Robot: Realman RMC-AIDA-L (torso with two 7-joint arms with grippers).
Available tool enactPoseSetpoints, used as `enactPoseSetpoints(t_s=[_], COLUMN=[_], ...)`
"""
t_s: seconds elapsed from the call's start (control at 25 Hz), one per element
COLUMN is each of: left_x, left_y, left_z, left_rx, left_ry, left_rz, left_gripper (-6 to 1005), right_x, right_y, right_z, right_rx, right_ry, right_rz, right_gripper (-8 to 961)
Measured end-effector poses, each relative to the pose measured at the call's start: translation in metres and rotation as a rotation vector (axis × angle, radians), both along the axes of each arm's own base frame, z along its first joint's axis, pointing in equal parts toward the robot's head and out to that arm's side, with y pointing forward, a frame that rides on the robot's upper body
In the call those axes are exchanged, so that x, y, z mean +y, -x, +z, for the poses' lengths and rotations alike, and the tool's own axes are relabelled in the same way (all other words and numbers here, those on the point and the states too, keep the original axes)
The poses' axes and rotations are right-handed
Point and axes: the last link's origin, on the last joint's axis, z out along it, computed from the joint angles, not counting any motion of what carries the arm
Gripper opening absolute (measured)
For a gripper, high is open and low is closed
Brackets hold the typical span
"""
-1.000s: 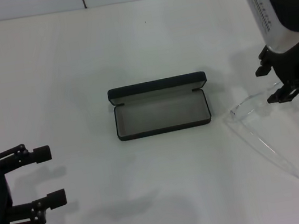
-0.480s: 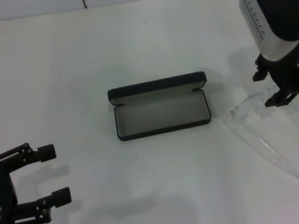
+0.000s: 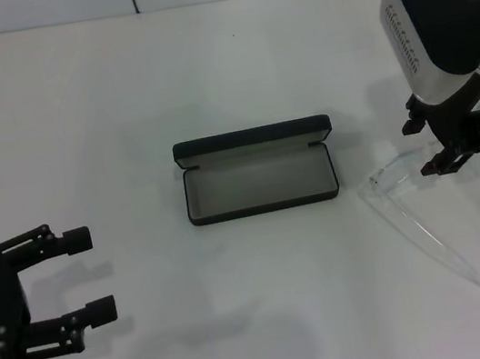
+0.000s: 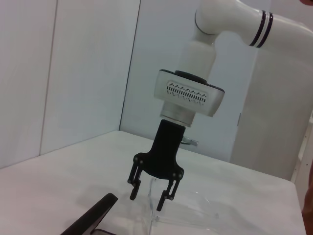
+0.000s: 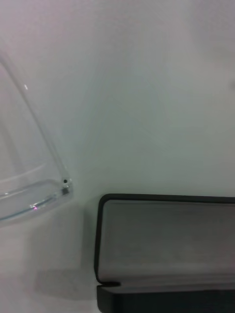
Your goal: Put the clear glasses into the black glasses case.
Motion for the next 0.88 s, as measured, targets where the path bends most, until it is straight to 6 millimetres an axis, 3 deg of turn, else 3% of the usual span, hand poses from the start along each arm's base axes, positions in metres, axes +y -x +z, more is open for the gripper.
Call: enactPoseSetpoints(t_s=[0.64, 0.88], left_x=[0.0024, 0.0032], left_y=[-0.0003, 0.0003], left_z=[-0.0003, -0.0003], left_rx=[0.004, 0.006], left_ry=[-0.008, -0.014], left_rz=[0.002, 0.006], left_gripper=[808, 801], right_x=[0.0011, -0.0001], right_y=[-0.0021, -0.0018], right_z=[-0.0057, -0.0047], right_rx=[-0.018, -0.018], right_ry=[-0.005, 0.002], right_rz=[0.03, 0.026], right_gripper=[437, 211])
